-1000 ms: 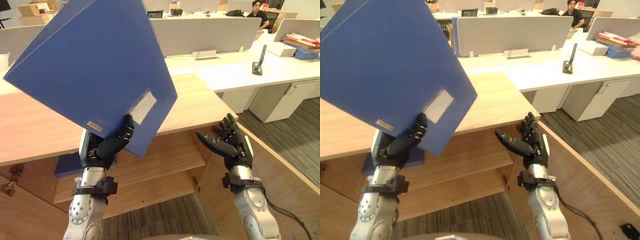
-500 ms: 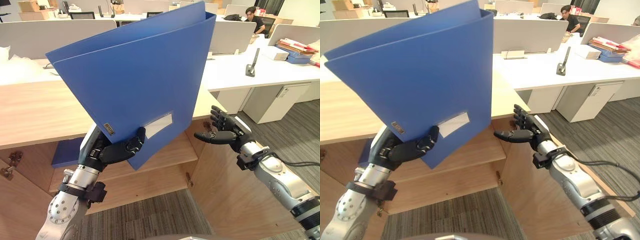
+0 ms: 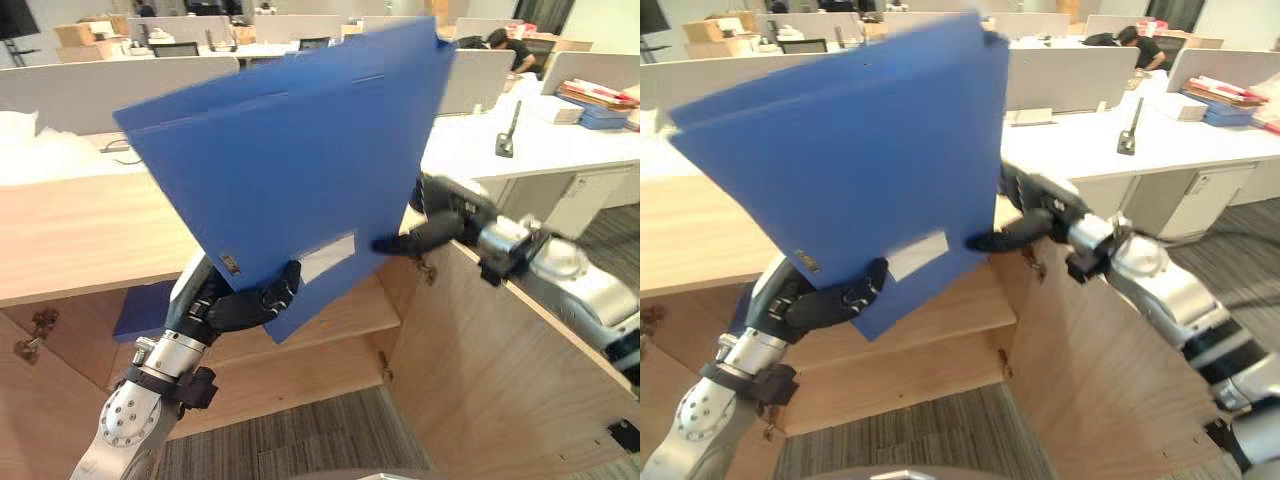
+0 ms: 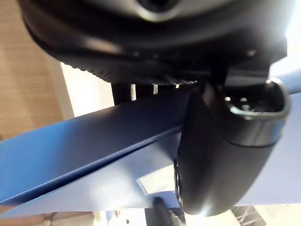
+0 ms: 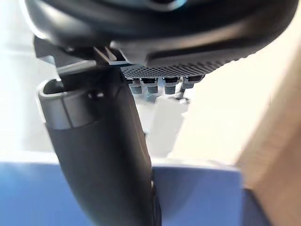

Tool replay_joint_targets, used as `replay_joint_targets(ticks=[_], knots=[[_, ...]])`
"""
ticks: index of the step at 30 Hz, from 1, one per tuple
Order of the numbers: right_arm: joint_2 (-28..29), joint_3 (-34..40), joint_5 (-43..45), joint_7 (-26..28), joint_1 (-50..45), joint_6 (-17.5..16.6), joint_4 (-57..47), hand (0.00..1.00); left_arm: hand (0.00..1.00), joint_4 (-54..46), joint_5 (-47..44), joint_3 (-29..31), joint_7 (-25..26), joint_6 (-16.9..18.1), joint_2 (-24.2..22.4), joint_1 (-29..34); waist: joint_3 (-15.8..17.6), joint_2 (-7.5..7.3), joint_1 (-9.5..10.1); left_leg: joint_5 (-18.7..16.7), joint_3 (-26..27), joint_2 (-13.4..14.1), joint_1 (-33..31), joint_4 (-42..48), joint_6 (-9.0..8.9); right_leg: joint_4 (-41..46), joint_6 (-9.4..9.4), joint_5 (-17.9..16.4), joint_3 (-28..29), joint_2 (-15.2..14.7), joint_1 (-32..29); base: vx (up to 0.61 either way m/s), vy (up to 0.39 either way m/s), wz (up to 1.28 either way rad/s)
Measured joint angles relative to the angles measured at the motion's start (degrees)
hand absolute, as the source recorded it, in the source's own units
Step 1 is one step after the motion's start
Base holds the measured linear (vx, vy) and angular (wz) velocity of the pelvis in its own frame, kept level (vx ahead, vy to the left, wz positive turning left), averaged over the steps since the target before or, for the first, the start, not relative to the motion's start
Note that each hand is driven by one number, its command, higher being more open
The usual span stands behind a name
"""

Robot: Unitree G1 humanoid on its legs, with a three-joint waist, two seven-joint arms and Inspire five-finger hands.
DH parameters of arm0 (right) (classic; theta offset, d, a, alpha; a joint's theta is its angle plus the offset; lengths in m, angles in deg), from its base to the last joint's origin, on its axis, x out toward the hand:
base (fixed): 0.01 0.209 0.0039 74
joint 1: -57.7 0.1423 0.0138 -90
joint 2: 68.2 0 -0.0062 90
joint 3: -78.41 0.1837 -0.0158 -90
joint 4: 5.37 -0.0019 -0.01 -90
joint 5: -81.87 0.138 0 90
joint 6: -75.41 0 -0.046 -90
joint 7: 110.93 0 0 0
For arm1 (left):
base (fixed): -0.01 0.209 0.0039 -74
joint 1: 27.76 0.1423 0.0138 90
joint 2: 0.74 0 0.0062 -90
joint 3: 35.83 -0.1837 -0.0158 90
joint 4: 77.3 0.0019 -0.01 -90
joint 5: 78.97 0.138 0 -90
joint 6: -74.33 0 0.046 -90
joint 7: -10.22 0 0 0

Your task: Walk over to the cabinet, pick up the folder, carry it to the office cabinet, place the folder inside the office cabinet, then close the office cabinet door

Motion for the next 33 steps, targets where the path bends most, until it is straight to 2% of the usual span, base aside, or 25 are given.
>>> replay_joint_targets(ticks=[3, 7, 13, 18, 19, 22, 27, 33], knots=[[2.2, 0.4, 2.3, 0.8, 6.2, -4.1, -3.9, 1.00, 0.00, 0.3, 0.0, -0.5, -0.6, 0.8, 0.0, -0.9, -0.4, -0.72, 1.50, 0.0, -1.3, -0.5, -0.1, 0.0, -0.03, -0.9, 0.08, -0.1, -1.4, -0.3, 1.2, 0.07, 0.003, 0.24], [5.5, 0.4, 3.3, 1.0, 9.4, -6.6, -5.4, 1.00, 0.00, 2.4, -0.7, -2.8, -1.8, 0.8, 0.1, -1.0, -0.6, -1.22, 2.32, 0.0, -1.4, -1.1, 0.1, 0.0, -0.02, -0.8, 0.30, -0.2, -1.6, -0.9, 1.4, 0.03, 0.022, 0.05], [8.6, -0.3, 3.2, 0.8, 10.4, -6.7, -2.1, 1.00, 0.00, 3.5, -2.8, -3.8, -2.4, 0.2, 0.2, -1.3, 0.2, -0.80, 2.36, 0.0, -1.2, -1.5, 0.5, -0.3, 0.18, -0.4, 0.45, -0.4, -1.5, -1.5, 1.4, -0.02, 0.025, -0.01], [7.3, -7.4, 5.8, 1.8, 17.3, -6.9, 1.4, 1.00, 0.00, 4.8, -6.9, -5.7, -2.4, -0.3, 0.8, -2.0, 0.7, -0.80, 2.67, 0.0, -1.3, -1.5, 0.5, -0.3, 0.20, -1.1, 0.64, -0.1, -1.7, -1.3, 1.9, 0.01, 0.000, 0.01], [5.5, -10.0, 7.2, 2.5, 19.2, -6.9, 1.5, 0.00, 0.00, 5.3, -7.6, -6.1, -2.4, -0.3, 1.3, -2.4, 0.9, -1.07, 3.01, 0.0, -1.3, -1.5, 0.5, -0.3, 0.14, -1.2, 0.65, -0.1, -1.8, -1.3, 2.0, 0.04, -0.003, 0.02], [1.5, -15.0, 11.0, 3.4, 22.4, -6.8, 1.8, 0.00, 0.00, 5.7, -9.2, -7.6, -2.3, -0.3, 3.4, -3.0, 1.2, -1.76, 3.97, -0.1, -1.5, -1.5, 0.5, -0.1, 0.01, -1.4, 0.61, -0.1, -1.9, -1.3, 2.2, 0.05, -0.001, 0.03], [-4.0, -21.9, 15.1, 5.5, 23.8, -5.3, 1.9, 0.00, 0.00, 6.7, -9.2, -9.8, -1.3, -0.5, 6.2, -3.0, 1.3, -2.12, 4.19, -0.2, -1.7, -1.6, 0.4, -0.1, -0.16, -1.2, 0.47, -0.4, -2.1, -1.3, 2.2, 0.02, 0.002, 0.01], [-7.6, -24.7, 16.9, 10.5, 23.0, -4.4, 1.4, 0.00, 0.00, 8.8, -6.8, -10.0, -1.3, -0.8, 6.8, -3.0, 1.2, -2.19, 4.02, -0.4, -2.1, -1.4, 0.5, -0.1, -0.39, -0.7, 0.20, -1.0, -2.5, -1.1, 2.2, 0.00, 0.000, 0.03]])
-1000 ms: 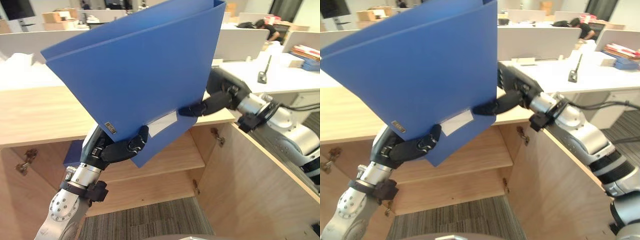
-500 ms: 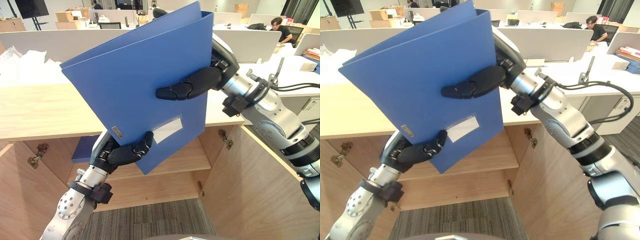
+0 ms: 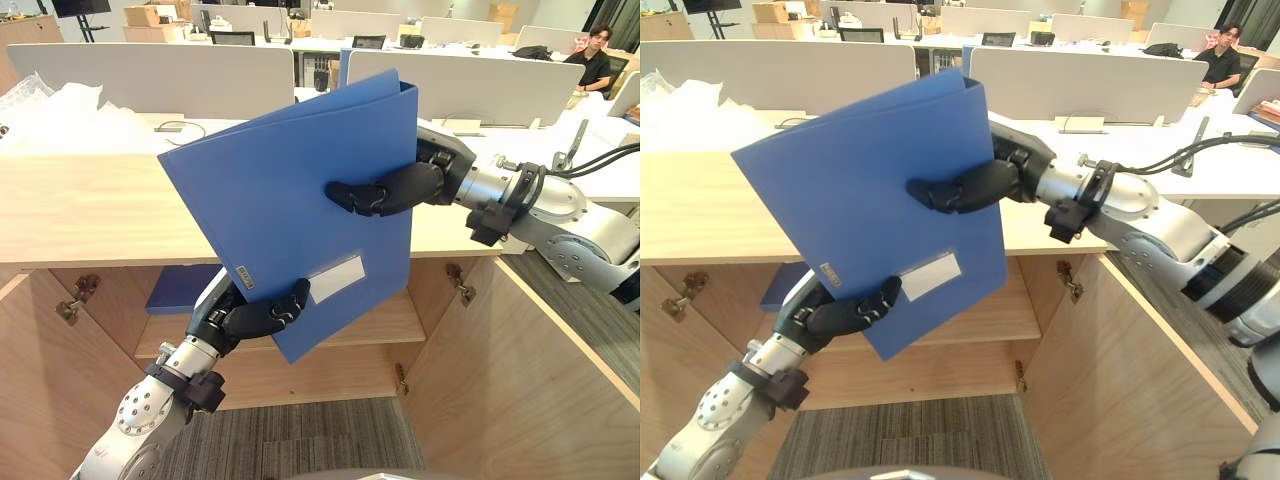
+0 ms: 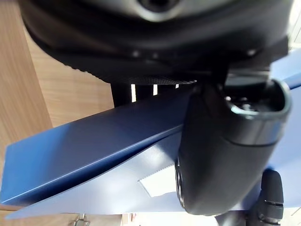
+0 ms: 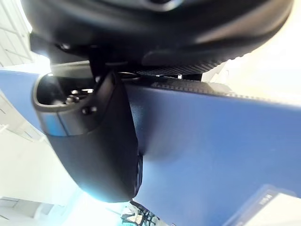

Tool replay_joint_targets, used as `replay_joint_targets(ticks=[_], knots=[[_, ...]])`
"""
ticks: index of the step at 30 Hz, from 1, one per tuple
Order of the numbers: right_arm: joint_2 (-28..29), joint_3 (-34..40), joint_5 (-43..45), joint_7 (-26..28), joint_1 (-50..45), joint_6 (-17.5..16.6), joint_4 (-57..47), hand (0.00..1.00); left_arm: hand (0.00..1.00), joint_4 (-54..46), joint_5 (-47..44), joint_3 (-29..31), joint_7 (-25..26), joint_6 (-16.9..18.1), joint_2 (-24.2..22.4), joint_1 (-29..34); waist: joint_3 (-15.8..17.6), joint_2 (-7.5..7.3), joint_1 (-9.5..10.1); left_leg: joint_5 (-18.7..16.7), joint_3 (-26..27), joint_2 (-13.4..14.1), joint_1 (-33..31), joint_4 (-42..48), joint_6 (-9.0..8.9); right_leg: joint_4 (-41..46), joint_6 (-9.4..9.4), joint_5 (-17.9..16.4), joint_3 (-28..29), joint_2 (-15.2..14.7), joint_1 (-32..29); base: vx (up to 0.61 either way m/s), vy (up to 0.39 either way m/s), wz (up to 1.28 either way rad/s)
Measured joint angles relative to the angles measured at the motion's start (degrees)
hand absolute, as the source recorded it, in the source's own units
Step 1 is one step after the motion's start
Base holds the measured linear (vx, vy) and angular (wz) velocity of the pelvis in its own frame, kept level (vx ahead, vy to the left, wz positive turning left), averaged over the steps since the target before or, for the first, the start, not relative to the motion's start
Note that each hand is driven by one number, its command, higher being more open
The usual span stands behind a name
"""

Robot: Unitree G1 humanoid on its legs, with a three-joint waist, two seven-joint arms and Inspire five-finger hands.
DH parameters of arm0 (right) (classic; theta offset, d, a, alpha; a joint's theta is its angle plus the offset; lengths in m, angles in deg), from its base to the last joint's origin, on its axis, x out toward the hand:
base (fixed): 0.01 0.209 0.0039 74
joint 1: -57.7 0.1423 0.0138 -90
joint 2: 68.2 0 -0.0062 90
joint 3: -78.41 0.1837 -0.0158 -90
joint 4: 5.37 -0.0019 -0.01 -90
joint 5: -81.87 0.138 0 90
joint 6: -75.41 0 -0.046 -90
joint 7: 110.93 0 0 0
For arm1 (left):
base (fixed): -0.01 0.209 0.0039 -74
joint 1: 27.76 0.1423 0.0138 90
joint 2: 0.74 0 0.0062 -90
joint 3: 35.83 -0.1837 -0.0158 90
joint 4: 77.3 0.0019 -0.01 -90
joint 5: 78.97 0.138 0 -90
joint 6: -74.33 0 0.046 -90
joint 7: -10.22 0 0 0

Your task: Walk over to the cabinet, pick up the folder, carry it to the office cabinet, place the folder inside the office cabinet, then close the office cabinet door

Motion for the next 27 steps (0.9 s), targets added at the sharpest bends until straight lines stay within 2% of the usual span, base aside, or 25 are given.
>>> replay_joint_targets(ticks=[1, 2, 11, 14, 15, 19, 21, 22, 26, 27], knots=[[0.0, 0.5, 0.0, 0.0, -0.7, 0.1, 0.0, 0.00, 0.00, 0.0, 1.0, 0.0, 0.1, 0.0, 0.0, -0.1, -0.1, -0.09, 0.07, 0.0, -0.1, 0.0, 0.0, 0.0, -0.04, 0.1, 0.03, -0.1, -0.1, 0.0, 0.0, 0.00, 0.000, 0.00], [-0.1, 0.6, 0.0, -0.1, -1.6, 0.3, 0.0, 0.00, 1.00, 0.0, 2.5, 0.1, 0.4, 0.0, 0.0, -0.1, -0.2, -0.21, 0.15, -0.1, -0.1, 0.0, 0.0, 0.0, -0.08, 0.3, 0.06, -0.2, -0.1, 0.0, 0.0, 0.00, 0.000, 0.00], [1.5, 4.1, -3.3, -1.0, -6.8, 0.5, -0.5, 0.00, 1.00, 1.8, 5.5, -1.0, -1.0, -1.2, -1.3, -0.2, -0.4, -0.37, 0.24, -0.2, -0.4, 0.1, 0.0, 0.0, -0.24, 2.3, -0.10, -1.6, -0.4, -0.1, -0.8, 0.01, 0.001, 0.01], [3.0, 7.1, -11.7, -1.1, -9.2, 1.6, -3.2, 0.00, 1.00, 4.5, 3.3, -2.9, -4.2, -3.2, -1.2, 0.7, -0.4, -0.27, -0.04, -0.2, -0.4, 0.1, -0.1, 0.0, -0.24, 2.3, -0.08, -1.7, -0.4, -0.1, -0.9, 0.00, 0.000, 0.00], [5.8, 11.7, -19.4, -1.4, -12.9, 1.6, -6.3, 0.00, 1.00, 6.4, -0.8, -4.7, -7.1, -5.1, -0.9, 1.0, -0.4, -0.24, -0.11, -0.2, -0.4, 0.1, -0.1, 0.0, -0.23, 2.3, -0.04, -1.7, -0.4, -0.2, -0.9, 0.00, 0.000, 0.00], [12.0, 14.2, -31.9, -1.6, -14.8, 1.4, -9.2, 0.00, 1.00, 11.2, -3.2, -5.5, -10.7, -6.3, -1.8, 1.3, -0.6, 0.08, -0.43, -0.2, -0.3, 0.1, 0.0, 0.0, -0.22, 2.4, -0.04, -1.7, -0.3, -0.1, -1.0, 0.00, 0.000, 0.00], [17.3, 17.3, -39.9, -1.6, -18.2, 0.7, -11.0, 0.00, 1.00, 14.8, -3.0, -4.9, -12.1, -6.3, -5.2, 1.7, -0.7, -0.06, -0.15, -0.2, -0.3, 0.1, 0.0, 0.0, -0.20, 2.4, -0.03, -1.7, -0.3, -0.2, -1.0, 0.00, 0.000, 0.00], [17.9, 17.6, -40.7, -1.6, -18.7, 0.5, -11.1, 0.00, 1.00, 15.2, -2.7, -4.7, -12.2, -6.2, -5.8, 1.8, -0.7, -0.07, -0.11, -0.2, -0.3, 0.1, 0.0, 0.0, -0.20, 2.4, -0.03, -1.7, -0.3, -0.2, -1.0, 0.00, 0.000, 0.00], [25.1, 19.2, -46.4, -2.6, -22.5, -1.5, -11.5, 0.00, 1.00, 24.8, 5.9, -2.0, -11.3, -4.9, -16.2, 1.9, -0.7, -0.07, -0.03, -0.2, -0.4, 0.0, -0.1, -0.2, -0.06, 2.4, 0.03, -1.7, -0.4, -0.3, -1.0, 0.00, 0.000, 0.00], [25.9, 19.6, -47.0, -2.7, -23.0, -1.7, -11.5, 0.00, 1.00, 26.4, 7.6, -2.0, -11.0, -4.8, -17.4, 1.9, -0.7, -0.07, -0.03, -0.2, -0.4, 0.0, -0.2, -0.2, -0.03, 2.4, 0.04, -1.7, -0.4, -0.3, -1.0, 0.00, 0.000, 0.00]])
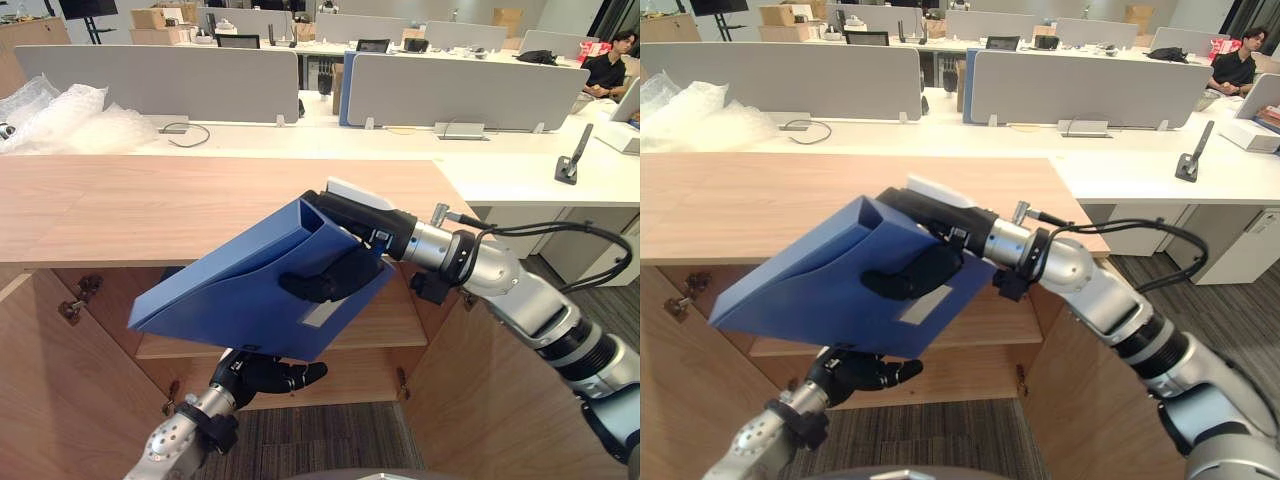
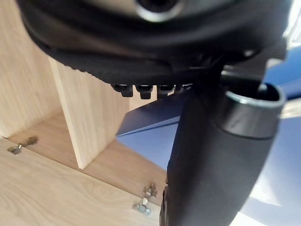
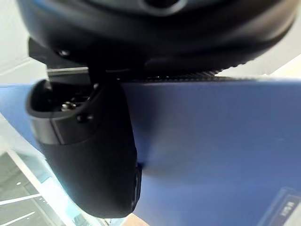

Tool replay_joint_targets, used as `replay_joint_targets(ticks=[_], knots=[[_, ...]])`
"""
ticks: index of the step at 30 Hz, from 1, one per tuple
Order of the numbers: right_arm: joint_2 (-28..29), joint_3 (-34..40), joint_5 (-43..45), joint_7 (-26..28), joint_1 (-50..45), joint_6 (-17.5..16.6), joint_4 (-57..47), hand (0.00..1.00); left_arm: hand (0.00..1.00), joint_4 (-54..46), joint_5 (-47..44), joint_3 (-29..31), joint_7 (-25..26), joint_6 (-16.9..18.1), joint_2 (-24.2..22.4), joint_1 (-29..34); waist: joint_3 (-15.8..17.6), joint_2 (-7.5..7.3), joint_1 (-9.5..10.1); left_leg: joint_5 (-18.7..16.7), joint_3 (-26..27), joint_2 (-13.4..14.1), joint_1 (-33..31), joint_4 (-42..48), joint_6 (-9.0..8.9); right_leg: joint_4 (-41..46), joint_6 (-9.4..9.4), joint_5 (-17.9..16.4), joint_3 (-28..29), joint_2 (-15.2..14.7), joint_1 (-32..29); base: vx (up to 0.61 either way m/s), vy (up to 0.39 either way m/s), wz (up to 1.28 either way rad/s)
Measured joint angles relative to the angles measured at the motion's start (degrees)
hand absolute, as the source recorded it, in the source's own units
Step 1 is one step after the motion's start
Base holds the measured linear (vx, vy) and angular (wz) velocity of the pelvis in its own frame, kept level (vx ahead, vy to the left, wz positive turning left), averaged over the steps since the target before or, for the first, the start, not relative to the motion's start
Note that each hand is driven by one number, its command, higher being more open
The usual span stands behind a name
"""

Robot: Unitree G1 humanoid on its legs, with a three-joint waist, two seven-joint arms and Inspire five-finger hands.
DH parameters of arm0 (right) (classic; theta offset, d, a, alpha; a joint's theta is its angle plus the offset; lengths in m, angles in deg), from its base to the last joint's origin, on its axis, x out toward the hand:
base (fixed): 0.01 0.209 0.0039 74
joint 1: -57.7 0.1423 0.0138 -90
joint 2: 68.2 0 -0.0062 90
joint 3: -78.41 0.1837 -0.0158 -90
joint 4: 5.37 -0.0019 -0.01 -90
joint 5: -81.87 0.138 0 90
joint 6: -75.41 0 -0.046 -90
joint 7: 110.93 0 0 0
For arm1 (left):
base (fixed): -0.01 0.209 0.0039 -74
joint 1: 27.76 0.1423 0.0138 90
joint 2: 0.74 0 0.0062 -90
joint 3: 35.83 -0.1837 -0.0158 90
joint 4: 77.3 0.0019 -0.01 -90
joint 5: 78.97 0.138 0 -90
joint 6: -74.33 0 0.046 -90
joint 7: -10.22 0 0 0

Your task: Walk over to the cabinet, pick up the folder, carry it to the office cabinet, place the folder inside the office cabinet, then close the office cabinet door

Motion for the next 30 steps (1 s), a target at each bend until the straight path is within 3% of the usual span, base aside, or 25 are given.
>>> replay_joint_targets(ticks=[4, 8, 12, 15, 20, 23, 27, 30], knots=[[3.1, 1.7, -1.1, -1.7, -3.0, -1.5, 0.0, 0.00, 1.00, 10.2, 11.6, 0.7, 3.0, 0.0, -5.8, 0.2, 0.0, 0.02, 0.01, 0.0, -0.1, 0.0, -0.5, 0.1, 0.10, -0.1, 0.06, 0.0, 0.0, 0.0, -0.5, 0.00, 0.000, 0.00], [4.5, 2.0, -5.8, -2.3, -8.4, -1.8, 0.7, 0.00, 1.00, 23.5, 19.5, 6.7, 7.3, 0.2, -11.3, -0.8, 0.4, -0.38, 0.37, -0.1, -0.1, 0.1, -0.7, 0.2, 0.24, -0.3, 0.09, 0.0, -0.1, 0.2, -0.4, 0.00, 0.000, 0.00], [5.4, -0.7, -10.0, -2.6, -12.3, -1.7, 5.3, 0.00, 1.00, 36.5, 21.7, 13.8, 11.3, 0.0, -13.8, -2.5, 1.3, -0.83, 0.69, -0.1, -0.1, 0.5, -0.6, 0.2, 0.30, -0.3, 0.05, 0.0, 0.0, 0.5, -0.3, 0.00, 0.000, 0.00], [6.8, -7.1, -16.1, -3.1, -13.8, -1.5, 11.6, 0.00, 1.00, 45.5, 21.8, 19.1, 15.5, -0.8, -14.3, -2.7, 1.9, -1.28, 1.24, -0.2, -0.2, 0.9, -0.5, 0.2, 0.25, -0.5, -0.07, 0.0, 0.0, 0.9, -0.1, 0.00, 0.000, 0.00], [9.4, -16.3, -25.2, -3.1, -14.0, -1.5, 22.8, 0.00, 1.00, 49.1, 24.0, 23.8, 17.6, -1.3, -15.2, -2.8, 3.2, -0.70, 3.27, -0.3, -0.8, 0.8, -0.6, 0.2, 0.18, -0.5, -0.11, -0.1, -0.5, 0.9, 0.2, 0.00, 0.000, 0.06], [12.2, -19.4, -28.4, -2.9, -14.0, -1.4, 27.9, 0.00, 1.00, 50.0, 25.9, 25.4, 18.3, -1.3, -15.7, -3.6, 4.4, -0.23, 3.12, -0.2, -1.7, 0.5, -0.8, 0.2, 0.23, -0.3, 0.08, -0.2, -1.4, 0.7, 0.2, 0.00, 0.016, 0.10], [17.3, -19.7, -32.2, -3.1, -13.9, -1.2, 35.2, 0.00, 1.00, 49.9, 26.5, 26.6, 18.7, -1.3, -16.7, -4.2, 5.3, 0.27, 3.21, -0.2, -2.4, 0.1, -1.3, 0.3, 0.27, -0.3, 0.34, -0.4, -2.0, 0.3, 0.2, 0.02, 0.021, 0.12], [23.0, -15.8, -31.5, -3.3, -14.0, 0.7, 44.2, 0.00, 1.00, 49.8, 26.3, 27.5, 19.2, -1.2, -17.7, -4.4, 6.6, 0.82, 3.64, -0.1, -3.7, -0.6, -1.9, 0.3, 0.37, -0.5, 0.65, -0.7, -3.4, -0.1, 0.4, 0.04, 0.017, 0.23]])
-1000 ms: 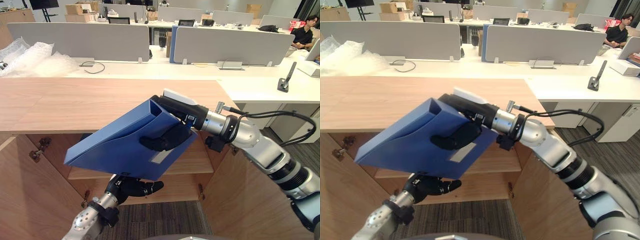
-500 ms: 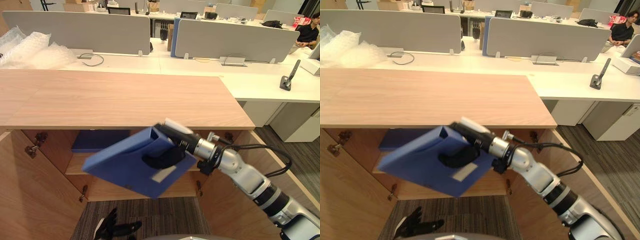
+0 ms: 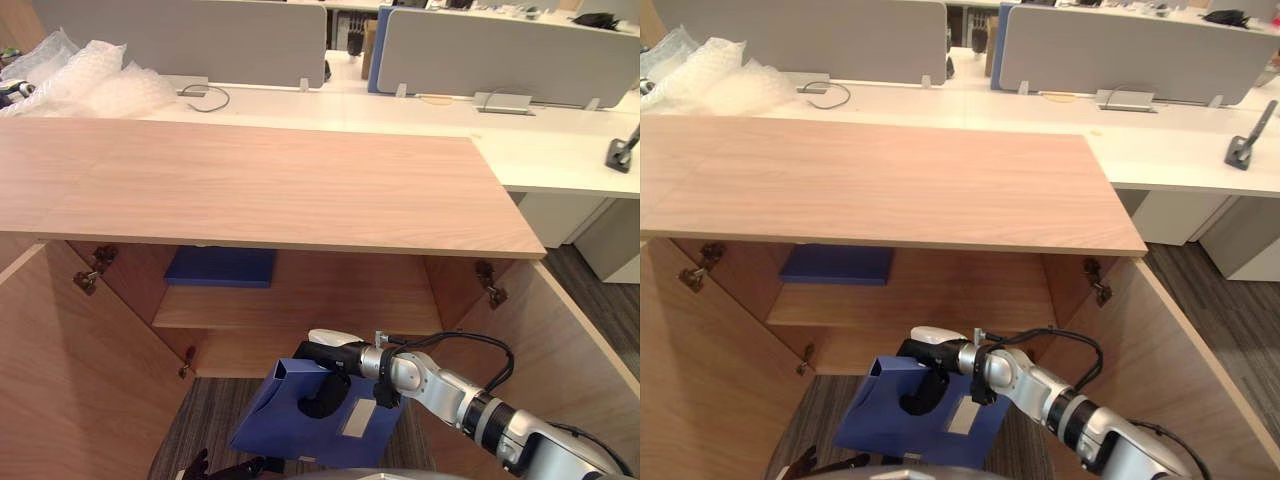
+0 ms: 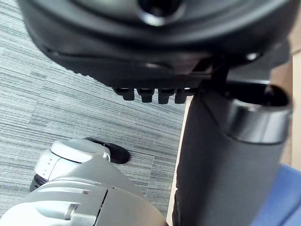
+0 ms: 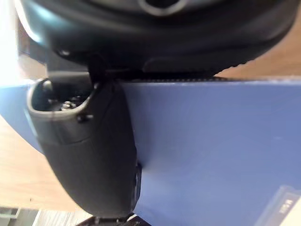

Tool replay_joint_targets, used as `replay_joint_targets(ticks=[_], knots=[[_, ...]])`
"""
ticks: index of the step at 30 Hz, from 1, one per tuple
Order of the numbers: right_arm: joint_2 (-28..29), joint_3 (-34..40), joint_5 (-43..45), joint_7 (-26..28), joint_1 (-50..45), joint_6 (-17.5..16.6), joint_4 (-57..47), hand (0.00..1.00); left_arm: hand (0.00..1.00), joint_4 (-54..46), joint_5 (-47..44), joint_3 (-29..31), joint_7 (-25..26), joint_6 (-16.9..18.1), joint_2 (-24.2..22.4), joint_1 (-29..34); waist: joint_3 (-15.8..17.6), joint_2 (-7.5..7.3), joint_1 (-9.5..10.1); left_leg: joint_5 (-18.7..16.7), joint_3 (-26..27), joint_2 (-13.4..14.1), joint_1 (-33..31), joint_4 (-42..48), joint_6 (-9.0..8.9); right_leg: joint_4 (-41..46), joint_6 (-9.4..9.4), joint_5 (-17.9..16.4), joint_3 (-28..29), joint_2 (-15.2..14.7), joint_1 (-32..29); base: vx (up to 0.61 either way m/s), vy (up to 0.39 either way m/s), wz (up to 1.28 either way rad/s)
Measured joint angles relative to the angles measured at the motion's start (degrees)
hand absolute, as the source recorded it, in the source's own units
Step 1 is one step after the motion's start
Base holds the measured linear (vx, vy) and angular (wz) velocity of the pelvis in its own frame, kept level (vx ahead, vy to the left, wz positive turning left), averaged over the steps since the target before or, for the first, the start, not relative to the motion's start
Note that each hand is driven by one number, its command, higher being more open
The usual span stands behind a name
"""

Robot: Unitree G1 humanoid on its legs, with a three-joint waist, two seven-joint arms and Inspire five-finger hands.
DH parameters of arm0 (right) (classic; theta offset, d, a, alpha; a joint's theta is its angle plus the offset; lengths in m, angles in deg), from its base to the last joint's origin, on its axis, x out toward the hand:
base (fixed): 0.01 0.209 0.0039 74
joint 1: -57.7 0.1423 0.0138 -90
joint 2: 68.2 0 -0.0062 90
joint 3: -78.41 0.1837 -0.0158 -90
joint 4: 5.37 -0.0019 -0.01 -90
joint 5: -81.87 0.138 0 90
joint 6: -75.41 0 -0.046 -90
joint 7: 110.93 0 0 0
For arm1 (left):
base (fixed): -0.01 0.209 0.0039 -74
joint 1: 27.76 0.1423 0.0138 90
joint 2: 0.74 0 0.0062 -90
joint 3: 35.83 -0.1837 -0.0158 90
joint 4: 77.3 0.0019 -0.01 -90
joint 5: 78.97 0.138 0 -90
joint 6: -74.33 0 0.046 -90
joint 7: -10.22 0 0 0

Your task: Walk over to the cabinet, pick up the folder, carry it to the office cabinet, place the folder inside the office cabinet, then close the office cabinet door

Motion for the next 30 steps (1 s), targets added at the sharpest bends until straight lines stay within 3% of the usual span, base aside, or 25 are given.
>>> replay_joint_targets(ticks=[4, 7, 11, 16, 23, 26, 27, 30], knots=[[11.4, 20.7, 11.6, -5.7, 0.2, 4.1, 18.9, 0.00, 1.00, -1.7, -0.1, 0.2, 0.2, 0.0, -1.9, -0.4, 2.0, 1.11, 1.94, 0.1, -1.5, -0.9, -0.4, 0.0, 0.21, 0.0, 0.46, -0.5, -1.7, -0.7, 0.6, 0.03, 0.022, 0.22], [15.3, 36.0, 32.9, -14.7, 3.8, 5.6, 28.7, 0.00, 1.00, -2.5, -0.1, 1.3, 0.7, -0.1, -3.0, -0.3, 2.9, 1.22, 3.13, 0.2, -2.8, -1.6, -1.0, 0.0, 0.34, 0.0, 0.74, -0.8, -3.1, -1.2, 0.8, 0.04, 0.019, 0.22], [17.3, 48.7, 61.4, -19.7, 5.9, 3.4, 30.4, 0.00, 1.00, -3.6, 1.1, 2.3, 2.0, -0.7, -3.7, -0.3, 3.8, 0.97, 3.62, 0.2, -3.6, -2.4, -1.3, 0.0, 0.39, 0.0, 1.07, -1.2, -4.5, -1.9, 1.4, 0.05, 0.011, 0.16], [18.9, 56.1, 82.8, -21.1, 5.9, -1.2, 27.9, 0.00, 1.00, -5.2, 2.2, 2.6, 5.0, -2.4, -4.9, -0.4, 4.0, 0.82, 4.68, 0.2, -4.9, -3.4, -1.2, 0.0, 0.50, 0.0, 1.75, -1.9, -6.5, -3.0, 2.4, 0.03, 0.009, 0.20], [21.2, 66.0, 93.8, -21.4, 6.6, -6.3, 20.9, 0.00, 1.00, -7.7, 2.5, 2.3, 5.2, -3.3, -5.3, 0.1, 4.5, 0.64, 7.02, -0.8, -5.3, -4.2, -3.4, 1.8, 1.75, 2.6, 2.39, -3.5, -7.8, -4.6, 0.8, 0.01, 0.009, 0.10], [20.6, 69.4, 96.8, -22.0, 10.6, -8.8, 18.0, 0.00, 1.00, -10.2, 3.9, 1.6, 5.2, -3.4, -5.6, 0.0, 7.5, 1.26, 7.25, -6.0, -5.0, -5.7, -10.6, 14.5, 2.30, 11.8, 2.42, -7.2, -8.2, -6.9, -4.2, -0.06, 0.107, 0.07], [19.0, 70.6, 97.8, -22.5, 13.4, -10.1, 16.6, 0.00, 1.00, -11.3, 3.9, 0.1, 5.3, -3.4, -5.8, 0.0, 8.9, 2.60, 7.36, -9.7, -4.3, -6.0, -16.0, 23.4, 2.69, 19.3, 2.43, -9.8, -8.3, -8.2, -8.7, -0.10, 0.133, 0.01], [14.4, 71.2, 98.7, -24.4, 20.9, -11.6, 15.7, 0.00, 1.00, -12.5, 3.8, -1.2, 5.3, -3.3, -5.8, -0.1, 11.9, 4.42, 7.56, -16.2, -2.9, -6.7, -25.6, 38.3, 3.24, 35.3, 2.37, -16.3, -7.4, -12.0, -18.4, -0.14, 0.047, -0.11]])
